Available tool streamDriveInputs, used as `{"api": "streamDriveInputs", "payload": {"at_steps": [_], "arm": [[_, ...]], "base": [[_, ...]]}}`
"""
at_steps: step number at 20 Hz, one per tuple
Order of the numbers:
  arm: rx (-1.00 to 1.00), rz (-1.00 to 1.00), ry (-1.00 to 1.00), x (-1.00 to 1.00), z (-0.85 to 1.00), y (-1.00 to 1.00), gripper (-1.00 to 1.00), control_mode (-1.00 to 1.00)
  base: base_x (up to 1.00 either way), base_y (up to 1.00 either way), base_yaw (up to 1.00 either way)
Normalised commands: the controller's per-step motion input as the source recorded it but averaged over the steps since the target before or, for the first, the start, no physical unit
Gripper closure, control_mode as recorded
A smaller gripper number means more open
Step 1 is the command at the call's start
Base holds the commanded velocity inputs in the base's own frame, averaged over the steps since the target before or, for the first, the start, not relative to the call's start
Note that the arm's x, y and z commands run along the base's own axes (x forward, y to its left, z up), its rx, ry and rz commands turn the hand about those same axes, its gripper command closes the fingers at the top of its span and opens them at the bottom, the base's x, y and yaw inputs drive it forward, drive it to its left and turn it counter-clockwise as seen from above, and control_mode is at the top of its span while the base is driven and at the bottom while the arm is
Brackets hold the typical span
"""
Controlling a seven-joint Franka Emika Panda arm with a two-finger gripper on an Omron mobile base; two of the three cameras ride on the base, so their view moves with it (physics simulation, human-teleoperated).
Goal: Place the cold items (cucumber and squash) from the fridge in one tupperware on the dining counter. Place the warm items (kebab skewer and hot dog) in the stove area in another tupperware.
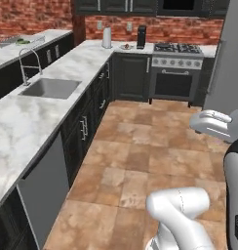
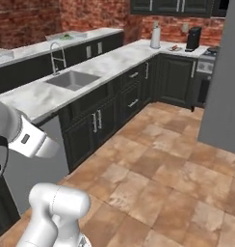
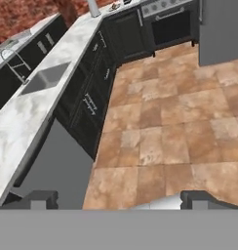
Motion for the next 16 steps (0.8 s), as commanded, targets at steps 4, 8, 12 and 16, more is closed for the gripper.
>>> {"api": "streamDriveInputs", "payload": {"at_steps": [4, 8, 12, 16], "arm": [[0.0, 0.0, 0.0, 0.0, 0.0, 0.0, -1.0, 1.0], [0.0, 0.0, 0.0, 0.0, 0.0, 0.0, -1.0, 1.0], [0.0, 0.0, 0.0, 0.0, 0.0, 0.0, -1.0, 1.0], [0.0, 0.0, 0.0, 0.0, 0.0, 0.0, -1.0, 1.0]], "base": [[1.0, -0.43, 0.0], [1.0, -0.32, 0.0], [1.0, -0.13, -0.05], [1.0, 0.0, -0.31]]}}
